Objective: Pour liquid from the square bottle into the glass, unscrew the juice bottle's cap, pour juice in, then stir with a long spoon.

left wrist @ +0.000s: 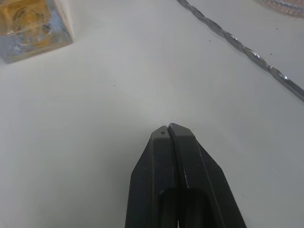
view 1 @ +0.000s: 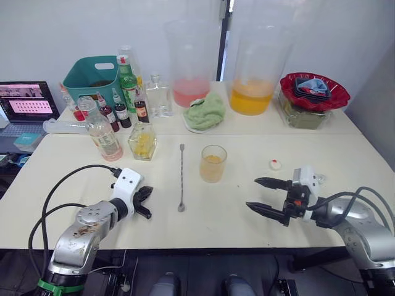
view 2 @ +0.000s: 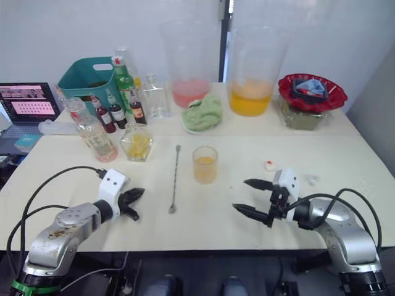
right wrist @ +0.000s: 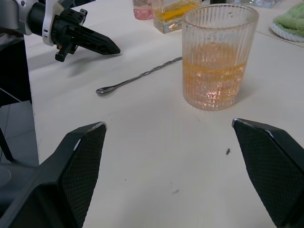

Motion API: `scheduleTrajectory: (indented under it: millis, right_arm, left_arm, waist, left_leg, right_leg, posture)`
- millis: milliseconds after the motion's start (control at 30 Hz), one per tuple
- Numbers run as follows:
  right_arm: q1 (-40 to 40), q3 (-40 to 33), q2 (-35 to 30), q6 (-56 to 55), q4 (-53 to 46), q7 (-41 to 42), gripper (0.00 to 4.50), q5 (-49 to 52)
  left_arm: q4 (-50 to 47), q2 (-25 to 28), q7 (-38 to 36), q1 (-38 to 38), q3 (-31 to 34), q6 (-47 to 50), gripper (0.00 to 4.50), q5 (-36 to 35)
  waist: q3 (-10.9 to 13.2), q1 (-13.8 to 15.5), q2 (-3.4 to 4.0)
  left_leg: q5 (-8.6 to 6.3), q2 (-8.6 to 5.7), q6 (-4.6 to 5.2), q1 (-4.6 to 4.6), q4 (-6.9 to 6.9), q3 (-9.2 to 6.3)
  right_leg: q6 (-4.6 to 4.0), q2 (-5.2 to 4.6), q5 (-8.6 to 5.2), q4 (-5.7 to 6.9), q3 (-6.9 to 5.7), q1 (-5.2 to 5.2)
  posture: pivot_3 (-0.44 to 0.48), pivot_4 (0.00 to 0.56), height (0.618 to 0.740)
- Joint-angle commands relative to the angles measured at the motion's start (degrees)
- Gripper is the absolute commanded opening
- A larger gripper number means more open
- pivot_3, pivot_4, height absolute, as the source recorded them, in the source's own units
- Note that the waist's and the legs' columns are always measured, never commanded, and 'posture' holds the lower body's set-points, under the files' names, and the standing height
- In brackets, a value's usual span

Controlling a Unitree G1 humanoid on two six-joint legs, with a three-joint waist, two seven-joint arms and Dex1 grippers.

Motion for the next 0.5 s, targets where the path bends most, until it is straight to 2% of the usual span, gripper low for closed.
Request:
scheduleTrajectory:
  millis: [33, 100, 133, 233, 400, 500]
  right_arm:
    - [-0.79, -0.42, 0.01, -0.94, -0.8, -0.24, 4.5, -0.09]
    - [-0.74, -0.27, 0.13, -0.8, -1.04, -0.52, 4.5, -0.11]
    - [-0.68, -0.18, 0.19, -0.59, -1.27, -0.78, 4.5, -0.12]
    - [-0.44, 0.05, 0.32, -0.07, -2.09, -1.5, 4.5, -0.07]
    - [-0.17, 0.4, 0.04, 0.35, -3.03, -2.41, 4.5, 0.12]
    - [0.01, 0.62, 0.03, 0.7, -3.72, -3.03, 4.5, 0.23]
  left_arm:
    - [-3.26, -2.38, 1.11, -2.2, 0.78, 1.16, 0.02, -2.28]
    - [-4.19, -5.36, 3.85, -3.69, 0.75, 3.13, 0.02, -2.96]
    - [-4.57, -8.32, 6.46, -4.91, 0.83, 4.62, 0.26, -3.25]
    - [-4.76, -15.44, 13.22, -7.83, -0.8, 9.09, 1.2, -2.34]
    - [-3.17, -19.68, 18.79, -9.67, -5.31, 12.11, 2.81, 1.16]
    - [-2.0, -21.47, 21.35, -10.45, -8.03, 14.12, 2.81, 3.03]
  waist:
    - [0.0, 0.37, 0.0]
    - [0.0, 0.59, -0.01]
    - [0.0, 0.66, -0.01]
    - [0.0, 0.81, -0.05]
    - [0.0, 0.49, -0.05]
    - [0.0, 0.6, -0.05]
  left_leg:
    - [0.0, 0.0, 0.0, -0.01, 0.02, 0.0]
    - [0.0, -0.01, 0.0, -0.02, 0.03, 0.0]
    - [0.0, -0.01, 0.0, -0.03, 0.03, 0.0]
    - [0.0, -0.04, 0.0, -0.08, 0.13, -0.02]
    - [-0.01, -0.02, 0.0, -0.09, 0.12, 0.02]
    - [0.0, -0.03, 0.0, -0.11, 0.13, 0.04]
  right_leg:
    - [0.01, 0.0, 0.0, 0.0, 0.0, 0.0]
    - [0.02, 0.0, 0.01, 0.0, -0.01, 0.0]
    - [0.02, -0.01, 0.01, 0.01, 0.0, 0.0]
    - [0.05, 0.01, 0.03, 0.01, -0.03, 0.02]
    - [0.06, 0.07, 0.03, 0.04, -0.01, -0.02]
    - [0.06, 0.07, 0.03, 0.03, -0.01, -0.01]
  posture:
    - [0.0, 0.15, 0.74]
    - [0.0, 0.15, 0.74]
    - [0.0, 0.15, 0.74]
    - [0.0, 0.15, 0.74]
    - [0.0, 0.15, 0.74]
    - [0.0, 0.15, 0.74]
